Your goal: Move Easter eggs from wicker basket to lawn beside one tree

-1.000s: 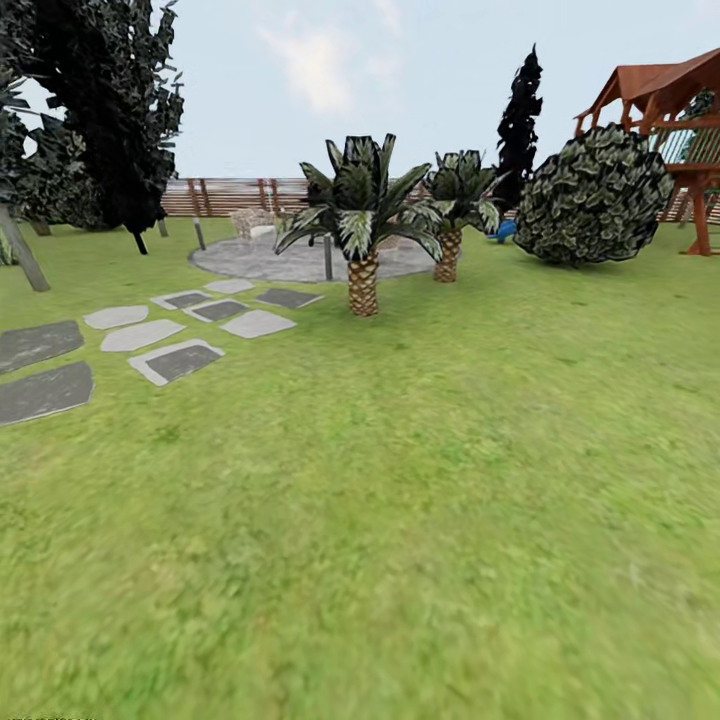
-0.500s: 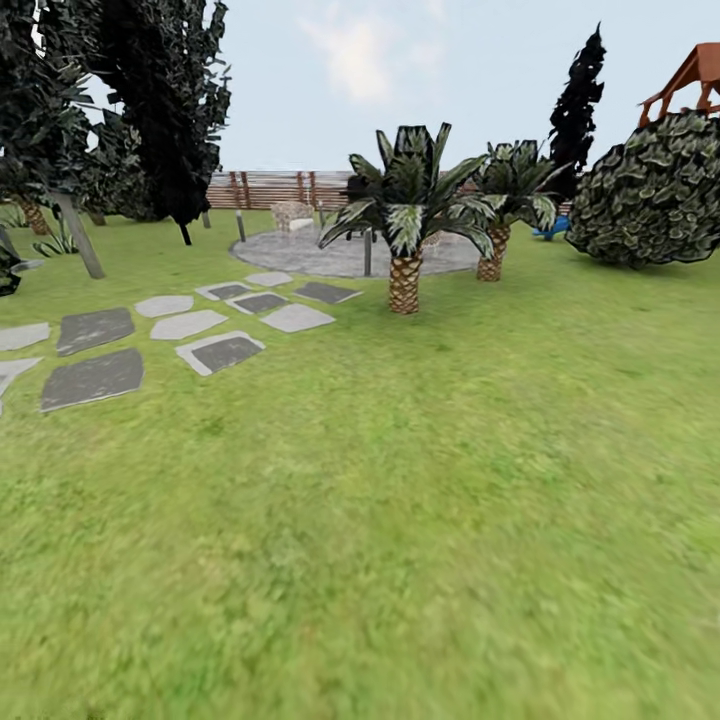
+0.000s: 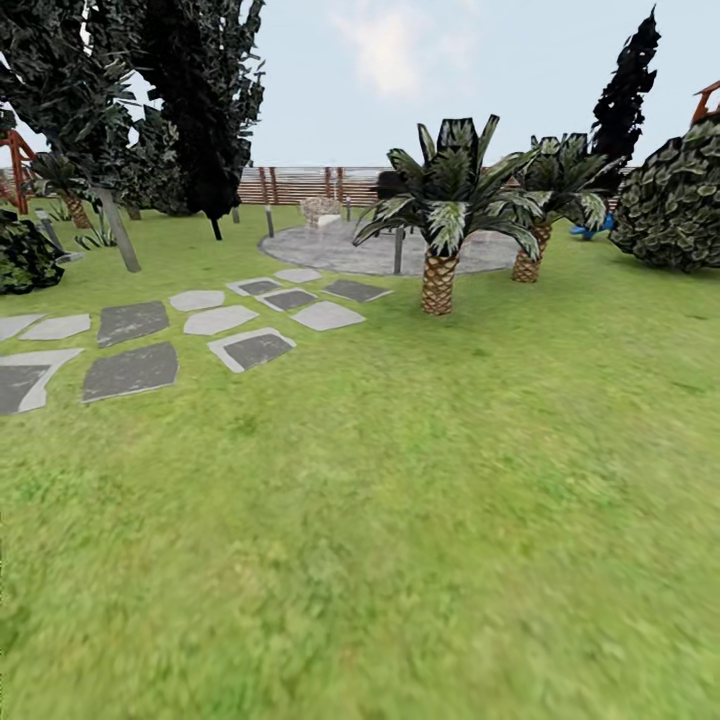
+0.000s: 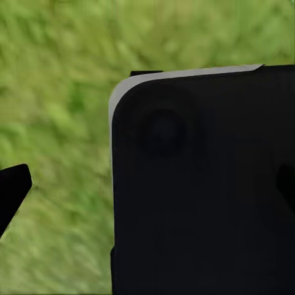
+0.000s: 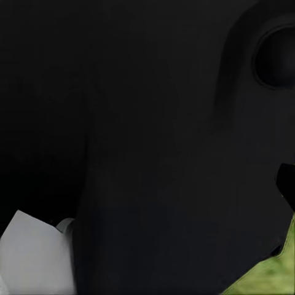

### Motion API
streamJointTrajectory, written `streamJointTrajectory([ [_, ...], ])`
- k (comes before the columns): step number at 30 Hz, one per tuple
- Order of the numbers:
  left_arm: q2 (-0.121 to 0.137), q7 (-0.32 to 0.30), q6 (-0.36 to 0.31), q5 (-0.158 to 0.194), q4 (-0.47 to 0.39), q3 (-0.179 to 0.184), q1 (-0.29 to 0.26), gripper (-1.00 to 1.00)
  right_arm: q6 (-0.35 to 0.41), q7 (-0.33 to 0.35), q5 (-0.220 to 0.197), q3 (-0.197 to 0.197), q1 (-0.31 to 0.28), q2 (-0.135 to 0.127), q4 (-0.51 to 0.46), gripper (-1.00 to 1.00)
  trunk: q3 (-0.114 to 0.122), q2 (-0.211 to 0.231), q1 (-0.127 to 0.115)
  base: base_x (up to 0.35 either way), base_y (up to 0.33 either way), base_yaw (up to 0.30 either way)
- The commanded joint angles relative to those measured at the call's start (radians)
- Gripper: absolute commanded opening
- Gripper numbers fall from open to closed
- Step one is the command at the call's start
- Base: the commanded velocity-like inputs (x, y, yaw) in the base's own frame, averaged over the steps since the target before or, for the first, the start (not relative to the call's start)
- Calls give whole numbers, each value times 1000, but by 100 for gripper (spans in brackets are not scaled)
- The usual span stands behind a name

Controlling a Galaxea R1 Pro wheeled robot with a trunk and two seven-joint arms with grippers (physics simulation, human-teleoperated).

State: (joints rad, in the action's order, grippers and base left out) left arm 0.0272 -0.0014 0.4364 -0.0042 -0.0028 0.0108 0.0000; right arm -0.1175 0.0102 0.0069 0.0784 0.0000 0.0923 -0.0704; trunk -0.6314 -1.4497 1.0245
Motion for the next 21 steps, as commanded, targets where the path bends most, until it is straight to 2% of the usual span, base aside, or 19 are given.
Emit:
streamJointTrajectory([
  [1, 0, 0, 2, 0, 0, 1, 0, 100, -2, -1, 0, 7, 0, 0, -1, 100, -1, 0, 0, 239, 253, 18],
  [21, 0, 0, 2, 0, 0, 0, 0, 100, -3, -1, -9, 3, 0, 1, -6, 100, -1, 0, 0, 235, 258, 8],
])
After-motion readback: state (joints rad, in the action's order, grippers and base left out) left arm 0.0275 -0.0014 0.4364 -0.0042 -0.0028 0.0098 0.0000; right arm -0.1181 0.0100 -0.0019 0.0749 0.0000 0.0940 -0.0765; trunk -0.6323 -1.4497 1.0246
